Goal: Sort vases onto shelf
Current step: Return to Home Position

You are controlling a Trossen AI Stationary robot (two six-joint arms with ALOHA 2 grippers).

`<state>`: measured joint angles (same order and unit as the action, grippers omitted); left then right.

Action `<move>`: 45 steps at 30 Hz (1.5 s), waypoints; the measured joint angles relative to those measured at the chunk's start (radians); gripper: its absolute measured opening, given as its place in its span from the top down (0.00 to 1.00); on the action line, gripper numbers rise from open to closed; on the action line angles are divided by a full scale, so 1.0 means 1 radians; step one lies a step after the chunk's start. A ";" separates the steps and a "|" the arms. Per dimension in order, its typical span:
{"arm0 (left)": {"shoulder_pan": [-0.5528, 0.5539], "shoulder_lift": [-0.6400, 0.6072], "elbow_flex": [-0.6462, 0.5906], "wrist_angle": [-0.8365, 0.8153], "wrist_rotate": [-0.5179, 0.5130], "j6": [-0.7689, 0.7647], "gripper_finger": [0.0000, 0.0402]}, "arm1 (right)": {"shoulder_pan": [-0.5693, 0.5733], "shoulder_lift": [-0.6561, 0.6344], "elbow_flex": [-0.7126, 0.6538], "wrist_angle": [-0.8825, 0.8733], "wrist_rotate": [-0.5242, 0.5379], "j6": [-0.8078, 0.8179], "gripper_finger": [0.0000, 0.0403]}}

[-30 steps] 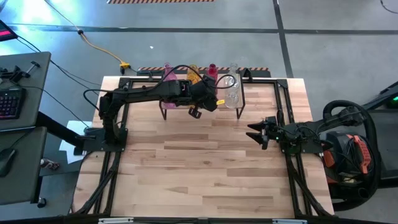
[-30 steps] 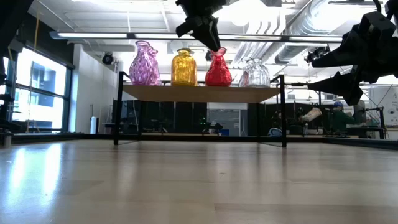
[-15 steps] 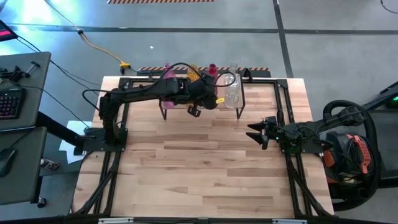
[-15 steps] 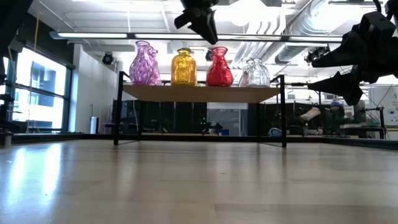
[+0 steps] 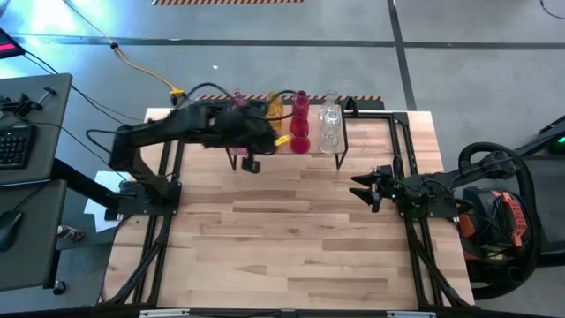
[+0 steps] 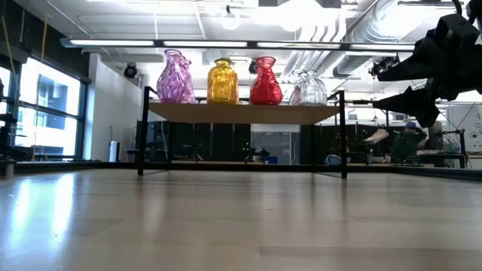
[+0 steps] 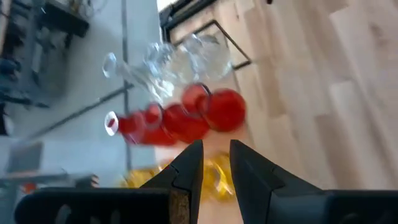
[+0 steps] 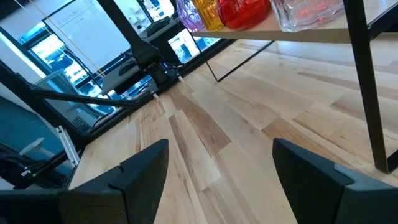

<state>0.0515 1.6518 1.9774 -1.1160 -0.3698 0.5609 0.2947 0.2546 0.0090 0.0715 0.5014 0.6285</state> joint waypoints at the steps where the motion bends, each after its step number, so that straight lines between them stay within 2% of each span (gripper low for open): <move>1: -0.009 -0.017 0.000 -0.029 0.000 -0.035 0.83 | 0.000 0.000 0.000 0.001 0.000 0.000 0.33; 5: -0.023 -0.088 -0.002 -0.163 0.034 -0.208 0.83 | 0.000 0.000 0.000 0.001 0.000 0.000 0.33; 8: -0.027 -0.167 -0.035 -0.209 0.044 -0.275 0.85 | 0.000 0.000 0.000 0.000 0.000 0.000 0.33; 11: -0.035 -0.287 -0.157 -0.178 0.044 -0.289 0.87 | 0.000 0.000 0.000 0.000 0.000 0.000 0.33; 14: -0.035 -0.438 -0.323 -0.077 0.044 -0.297 0.90 | 0.000 0.000 0.000 0.000 0.000 0.000 0.33; 24: -0.035 -0.942 -0.922 0.371 0.069 -0.256 0.95 | 0.000 0.000 0.000 0.000 0.000 0.000 0.33; 31: -0.035 -1.226 -1.307 0.744 0.113 -0.221 0.96 | 0.000 0.000 0.000 0.000 0.000 0.000 0.33; 37: -0.035 -1.366 -1.626 1.086 0.166 -0.268 0.96 | 0.000 0.000 0.000 0.000 0.000 0.000 0.33; 42: -0.034 -1.409 -1.846 1.407 0.178 -0.255 0.96 | 0.000 0.000 0.000 0.000 0.000 0.000 0.33; 45: -0.034 -1.410 -1.942 1.507 0.178 -0.295 0.96 | 0.000 0.000 0.000 0.000 0.000 0.000 0.33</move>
<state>0.0174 0.2418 0.0349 0.3910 -0.1918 0.2663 0.2945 0.2549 0.0091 0.0715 0.5014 0.6285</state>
